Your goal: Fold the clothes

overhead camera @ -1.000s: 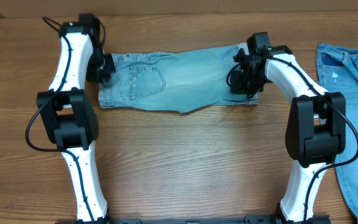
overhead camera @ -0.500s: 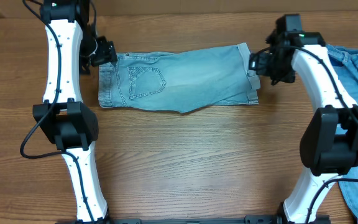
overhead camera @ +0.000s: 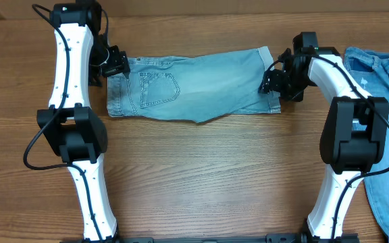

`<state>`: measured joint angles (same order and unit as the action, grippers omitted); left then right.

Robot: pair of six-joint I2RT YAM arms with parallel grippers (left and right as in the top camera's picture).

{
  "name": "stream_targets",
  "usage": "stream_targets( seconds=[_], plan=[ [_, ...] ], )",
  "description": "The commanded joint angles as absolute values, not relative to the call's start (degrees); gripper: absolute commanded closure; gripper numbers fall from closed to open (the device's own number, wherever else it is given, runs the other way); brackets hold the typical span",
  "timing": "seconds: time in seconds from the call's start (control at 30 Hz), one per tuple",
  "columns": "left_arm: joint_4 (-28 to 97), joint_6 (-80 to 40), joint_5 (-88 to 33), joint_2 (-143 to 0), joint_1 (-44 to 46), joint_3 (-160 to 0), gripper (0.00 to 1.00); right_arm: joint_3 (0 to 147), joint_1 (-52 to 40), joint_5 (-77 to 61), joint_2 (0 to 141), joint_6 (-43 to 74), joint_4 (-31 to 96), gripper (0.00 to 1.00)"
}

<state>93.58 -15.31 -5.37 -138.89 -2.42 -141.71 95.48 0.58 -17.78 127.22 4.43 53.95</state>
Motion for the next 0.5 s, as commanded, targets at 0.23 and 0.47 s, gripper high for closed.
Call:
stream_targets(
  seconds=[0.23,0.47],
  plan=[
    [93.0,-15.2,-5.8,-138.8,-1.3,-141.4,0.18,90.0,-0.8,-38.2,131.1,4.1,49.8,0.71],
    [92.7,-14.7,-5.8,-138.8,-1.3,-141.4,0.22,91.0,5.7,-32.8,130.8,-0.2,53.9,0.96]
  ],
)
